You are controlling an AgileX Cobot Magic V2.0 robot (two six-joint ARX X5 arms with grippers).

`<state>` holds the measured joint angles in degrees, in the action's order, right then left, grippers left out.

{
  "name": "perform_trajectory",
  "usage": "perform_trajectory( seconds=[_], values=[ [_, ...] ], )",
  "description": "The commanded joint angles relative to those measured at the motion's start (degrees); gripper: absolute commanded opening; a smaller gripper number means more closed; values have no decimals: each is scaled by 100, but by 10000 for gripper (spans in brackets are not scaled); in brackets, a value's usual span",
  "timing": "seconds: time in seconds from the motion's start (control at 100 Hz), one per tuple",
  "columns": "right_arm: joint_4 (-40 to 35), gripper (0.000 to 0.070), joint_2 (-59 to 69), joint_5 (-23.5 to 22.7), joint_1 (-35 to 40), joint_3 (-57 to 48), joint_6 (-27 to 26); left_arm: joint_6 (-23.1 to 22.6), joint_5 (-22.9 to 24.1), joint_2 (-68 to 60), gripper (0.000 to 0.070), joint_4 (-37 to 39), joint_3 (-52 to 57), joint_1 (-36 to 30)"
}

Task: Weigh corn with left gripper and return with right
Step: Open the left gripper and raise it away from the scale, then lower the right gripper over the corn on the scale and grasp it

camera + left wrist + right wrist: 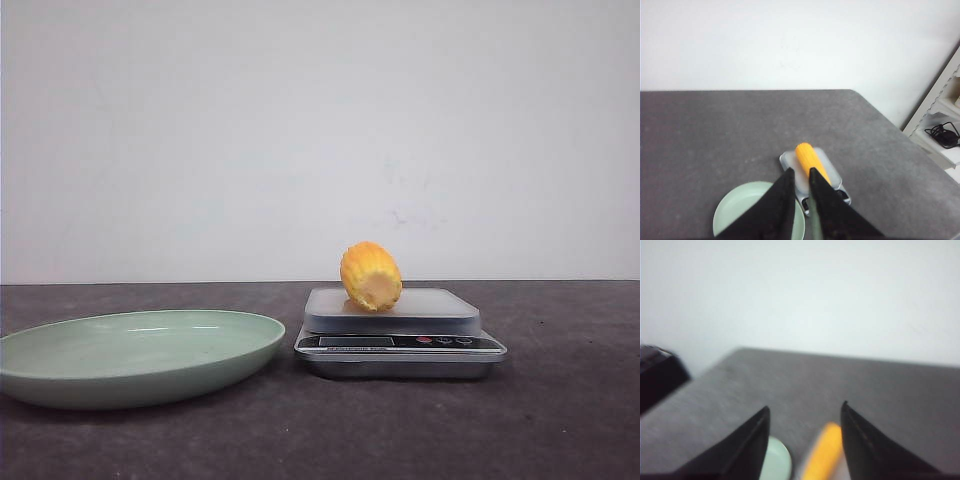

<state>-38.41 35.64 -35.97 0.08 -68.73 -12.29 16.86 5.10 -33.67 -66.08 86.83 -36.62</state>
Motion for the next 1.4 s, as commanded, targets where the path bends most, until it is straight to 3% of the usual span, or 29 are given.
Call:
perform_trajectory(
  seconds=[0.0, 0.19, 0.36, 0.51, 0.67, 0.96, 1.389],
  values=[
    [378, 236, 280, -85, 39, -66, -511, 74, 24, -33, 11, -77, 96, -42],
    [1099, 236, 1167, 83, 511, -210, -826, 90, -131, -37, 12, -225, 96, -42],
    [1123, 241, 2214, 1123, 1467, -503, -605, 195, -323, -37, 16, -212, 96, -42],
    [1084, 360, 3270, 2203, 2293, -619, -503, 195, -411, -37, 16, -236, 96, -42],
    [898, 379, 4435, 2896, 2822, -619, -573, 212, -542, -37, 16, -343, 96, -42],
    [212, 439, 6024, 2999, 3023, -619, -1005, 332, -1027, -35, 16, -341, 96, -42],
    [831, 440, 6439, 2887, 3508, -619, -1414, 155, -1069, -35, 16, -472, 96, -42]
  ],
)
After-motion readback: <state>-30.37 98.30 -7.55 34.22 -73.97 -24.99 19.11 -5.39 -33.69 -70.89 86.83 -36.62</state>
